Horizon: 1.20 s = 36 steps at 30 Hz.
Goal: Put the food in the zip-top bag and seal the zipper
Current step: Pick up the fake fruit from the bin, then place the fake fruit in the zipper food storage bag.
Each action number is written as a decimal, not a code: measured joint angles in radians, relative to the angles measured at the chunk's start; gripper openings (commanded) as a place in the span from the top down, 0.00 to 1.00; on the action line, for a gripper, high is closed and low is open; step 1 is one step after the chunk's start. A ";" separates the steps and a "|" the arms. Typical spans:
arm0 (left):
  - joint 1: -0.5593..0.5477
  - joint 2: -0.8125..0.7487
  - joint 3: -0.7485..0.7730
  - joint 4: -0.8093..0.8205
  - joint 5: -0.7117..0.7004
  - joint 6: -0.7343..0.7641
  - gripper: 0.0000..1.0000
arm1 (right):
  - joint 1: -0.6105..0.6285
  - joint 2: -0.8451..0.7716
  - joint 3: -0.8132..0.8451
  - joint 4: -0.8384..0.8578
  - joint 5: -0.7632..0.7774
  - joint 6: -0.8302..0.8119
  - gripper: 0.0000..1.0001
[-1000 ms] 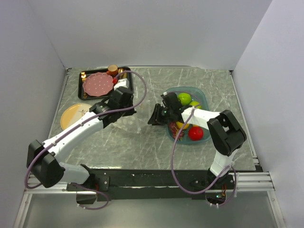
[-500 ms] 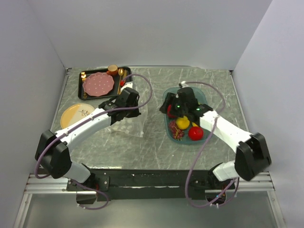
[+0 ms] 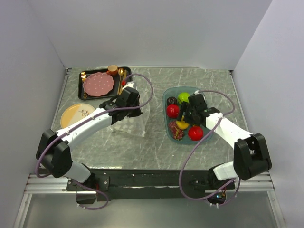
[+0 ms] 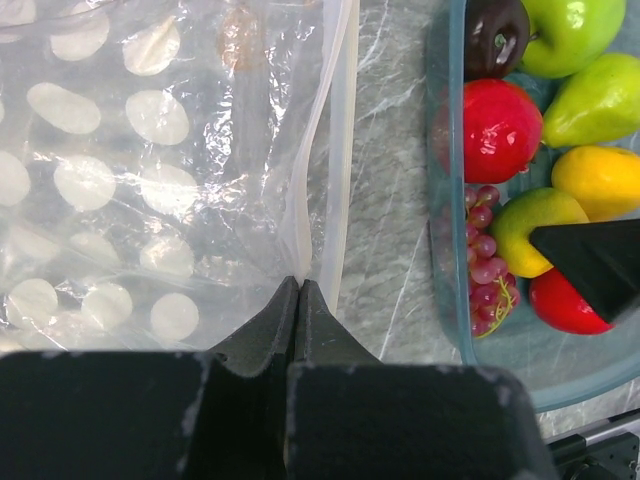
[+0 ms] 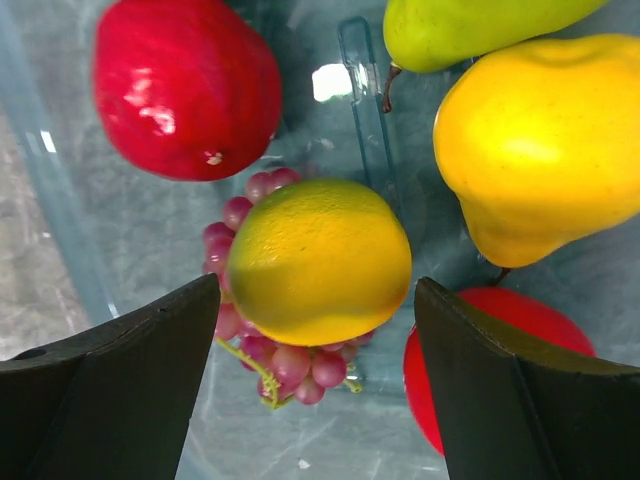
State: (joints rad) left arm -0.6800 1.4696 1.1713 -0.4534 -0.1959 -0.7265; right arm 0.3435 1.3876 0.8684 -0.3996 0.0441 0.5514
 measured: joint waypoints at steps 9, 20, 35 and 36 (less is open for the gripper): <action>0.000 0.000 -0.004 0.001 0.008 0.003 0.99 | 0.001 0.107 0.023 0.035 -0.027 -0.015 0.38; 0.000 0.000 -0.005 0.000 0.007 0.004 0.99 | 0.001 -0.018 0.013 0.025 -0.028 -0.010 0.69; 0.000 -0.007 -0.006 0.002 0.008 0.004 0.99 | 0.152 -0.059 -0.032 0.407 -0.336 0.211 0.65; 0.000 -0.010 -0.007 0.003 0.008 0.004 0.99 | 0.155 -0.038 -0.032 0.428 -0.348 0.224 0.65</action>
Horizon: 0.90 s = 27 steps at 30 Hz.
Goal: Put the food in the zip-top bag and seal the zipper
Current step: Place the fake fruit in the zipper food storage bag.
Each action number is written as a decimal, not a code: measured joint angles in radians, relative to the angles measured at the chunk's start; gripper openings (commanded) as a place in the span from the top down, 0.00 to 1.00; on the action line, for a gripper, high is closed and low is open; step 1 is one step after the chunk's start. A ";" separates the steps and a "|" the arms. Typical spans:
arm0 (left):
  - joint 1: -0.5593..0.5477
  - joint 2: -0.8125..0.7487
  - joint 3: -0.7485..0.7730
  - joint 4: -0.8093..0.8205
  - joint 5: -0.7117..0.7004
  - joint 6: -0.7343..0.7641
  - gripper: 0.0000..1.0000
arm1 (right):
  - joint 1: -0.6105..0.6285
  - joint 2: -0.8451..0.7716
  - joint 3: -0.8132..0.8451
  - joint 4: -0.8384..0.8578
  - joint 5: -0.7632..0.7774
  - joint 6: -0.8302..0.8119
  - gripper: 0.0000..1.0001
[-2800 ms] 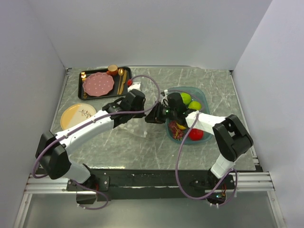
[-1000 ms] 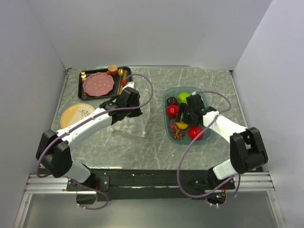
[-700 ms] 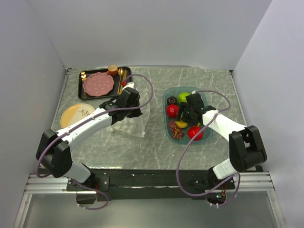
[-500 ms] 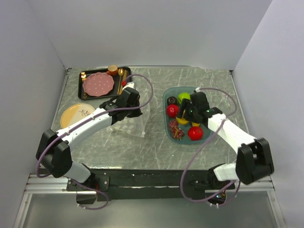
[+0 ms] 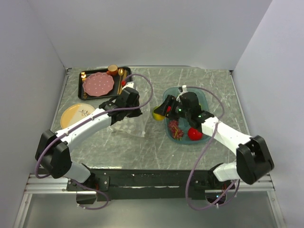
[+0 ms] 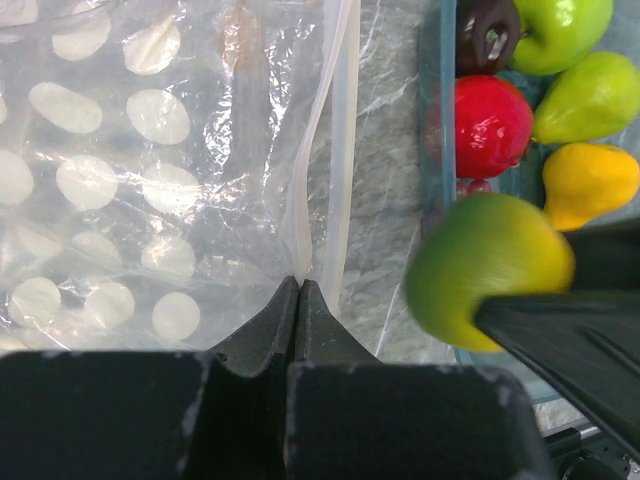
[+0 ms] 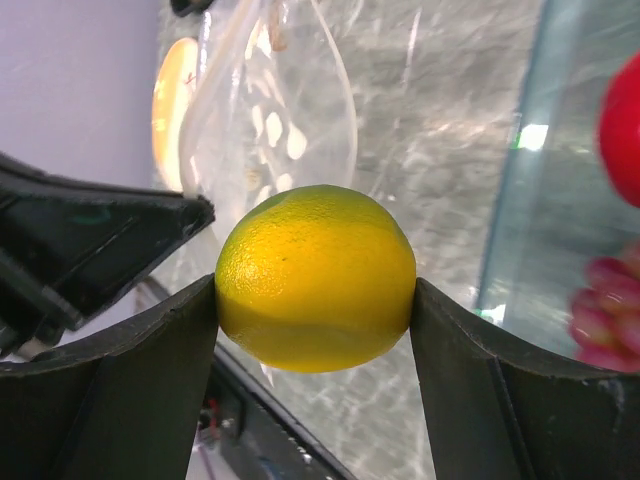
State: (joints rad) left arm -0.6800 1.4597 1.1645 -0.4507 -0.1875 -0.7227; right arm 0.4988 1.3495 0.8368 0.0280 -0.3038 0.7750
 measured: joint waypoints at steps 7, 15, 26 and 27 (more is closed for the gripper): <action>0.000 -0.023 -0.011 0.020 0.015 0.001 0.99 | 0.016 0.130 0.042 0.103 -0.063 0.071 0.65; -0.005 -0.023 -0.016 0.026 0.021 0.001 0.99 | 0.042 0.169 0.070 0.151 -0.083 0.096 0.64; -0.045 -0.023 -0.016 0.032 0.042 0.006 0.99 | 0.067 0.314 0.147 0.140 -0.105 0.091 0.46; -0.049 -0.025 -0.016 0.032 0.042 0.006 0.99 | 0.068 0.320 0.149 0.142 -0.106 0.091 0.40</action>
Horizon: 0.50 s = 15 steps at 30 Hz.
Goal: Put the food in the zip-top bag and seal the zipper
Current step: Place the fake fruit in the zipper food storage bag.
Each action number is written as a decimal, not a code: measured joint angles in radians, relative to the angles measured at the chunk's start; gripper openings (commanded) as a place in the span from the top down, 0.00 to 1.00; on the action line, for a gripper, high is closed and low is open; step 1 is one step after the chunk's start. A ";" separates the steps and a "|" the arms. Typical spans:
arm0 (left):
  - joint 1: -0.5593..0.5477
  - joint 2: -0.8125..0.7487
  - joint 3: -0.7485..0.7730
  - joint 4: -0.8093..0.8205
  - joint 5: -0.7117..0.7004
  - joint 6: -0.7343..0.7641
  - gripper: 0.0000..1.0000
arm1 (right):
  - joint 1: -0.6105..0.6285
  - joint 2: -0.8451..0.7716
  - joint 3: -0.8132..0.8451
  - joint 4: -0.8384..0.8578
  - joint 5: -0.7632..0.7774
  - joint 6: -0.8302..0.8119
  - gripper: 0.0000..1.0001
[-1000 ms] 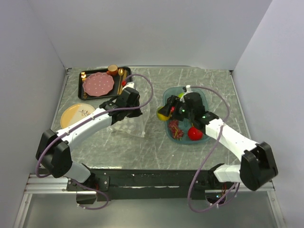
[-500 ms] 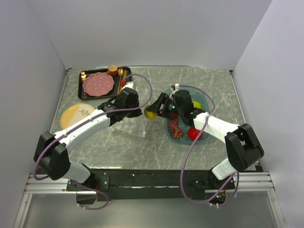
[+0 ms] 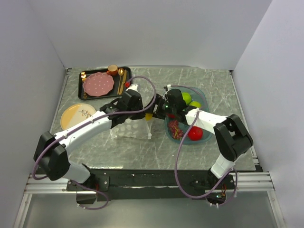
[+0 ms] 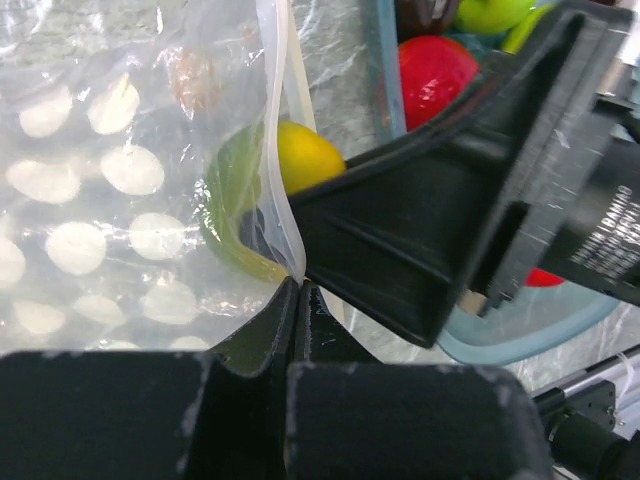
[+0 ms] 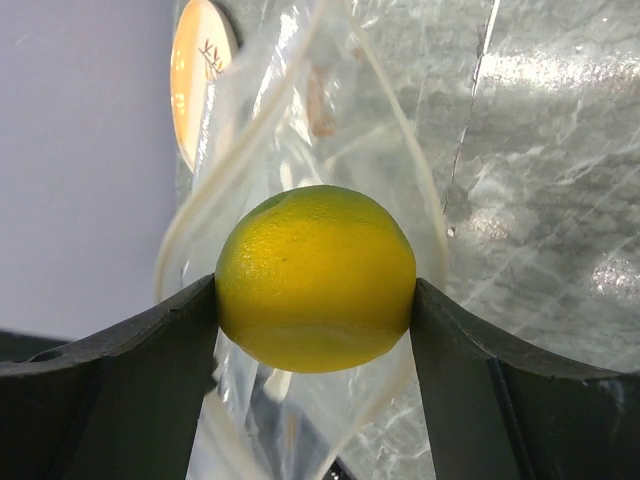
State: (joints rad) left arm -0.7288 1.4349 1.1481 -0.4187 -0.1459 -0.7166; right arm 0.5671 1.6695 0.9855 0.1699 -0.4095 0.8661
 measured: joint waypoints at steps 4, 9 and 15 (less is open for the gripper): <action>-0.006 -0.023 -0.005 0.003 -0.010 0.001 0.99 | 0.002 0.003 0.004 -0.002 -0.002 -0.008 0.24; -0.006 -0.042 -0.005 0.008 -0.043 0.002 0.99 | 0.009 -0.002 0.004 -0.023 -0.018 -0.039 0.06; -0.006 -0.058 -0.005 0.011 -0.074 0.002 0.99 | 0.012 -0.116 -0.041 -0.090 0.034 -0.093 0.03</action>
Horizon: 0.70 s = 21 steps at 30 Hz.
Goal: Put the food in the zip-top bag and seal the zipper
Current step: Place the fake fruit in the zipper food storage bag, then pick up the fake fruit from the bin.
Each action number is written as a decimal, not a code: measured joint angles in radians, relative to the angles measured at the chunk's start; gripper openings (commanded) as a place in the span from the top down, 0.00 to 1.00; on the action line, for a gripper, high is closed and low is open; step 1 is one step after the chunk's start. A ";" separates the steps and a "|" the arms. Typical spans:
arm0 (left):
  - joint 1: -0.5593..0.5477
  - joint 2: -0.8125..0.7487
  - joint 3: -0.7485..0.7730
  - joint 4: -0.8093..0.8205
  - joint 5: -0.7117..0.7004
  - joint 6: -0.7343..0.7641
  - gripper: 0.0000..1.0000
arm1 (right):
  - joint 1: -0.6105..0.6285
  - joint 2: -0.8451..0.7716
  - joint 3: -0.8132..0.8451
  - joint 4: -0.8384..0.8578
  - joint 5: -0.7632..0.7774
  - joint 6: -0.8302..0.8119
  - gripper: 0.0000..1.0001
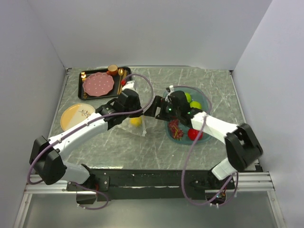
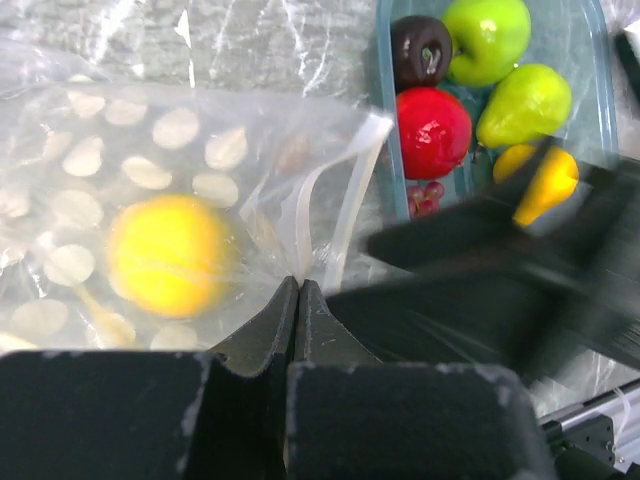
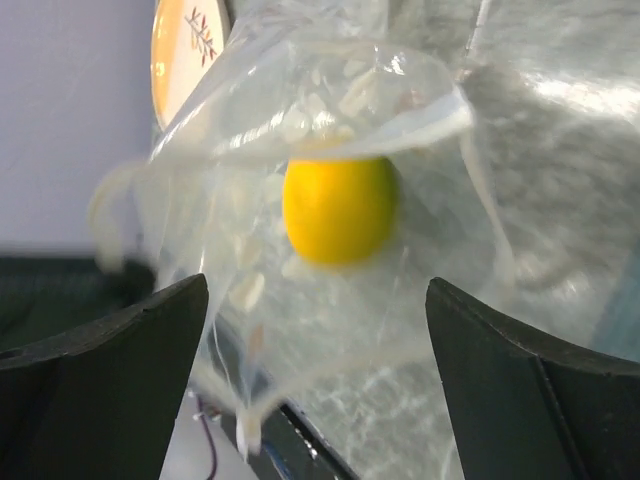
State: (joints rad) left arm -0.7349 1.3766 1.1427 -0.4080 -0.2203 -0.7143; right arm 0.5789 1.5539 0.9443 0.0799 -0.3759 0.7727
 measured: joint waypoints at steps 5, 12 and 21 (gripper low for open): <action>0.000 -0.004 0.000 -0.006 -0.034 0.000 0.99 | -0.007 -0.196 -0.026 -0.091 0.116 -0.053 0.02; 0.000 0.002 0.000 -0.019 -0.044 -0.001 0.99 | -0.113 -0.275 -0.027 -0.272 0.293 -0.127 0.00; 0.000 0.012 0.000 -0.021 -0.043 -0.001 0.99 | -0.214 -0.023 0.027 -0.369 0.344 -0.213 0.00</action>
State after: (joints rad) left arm -0.7345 1.3884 1.1427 -0.4286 -0.2634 -0.7155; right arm 0.3649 1.5307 0.9718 -0.2890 -0.0315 0.5594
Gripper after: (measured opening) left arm 0.013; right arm 0.996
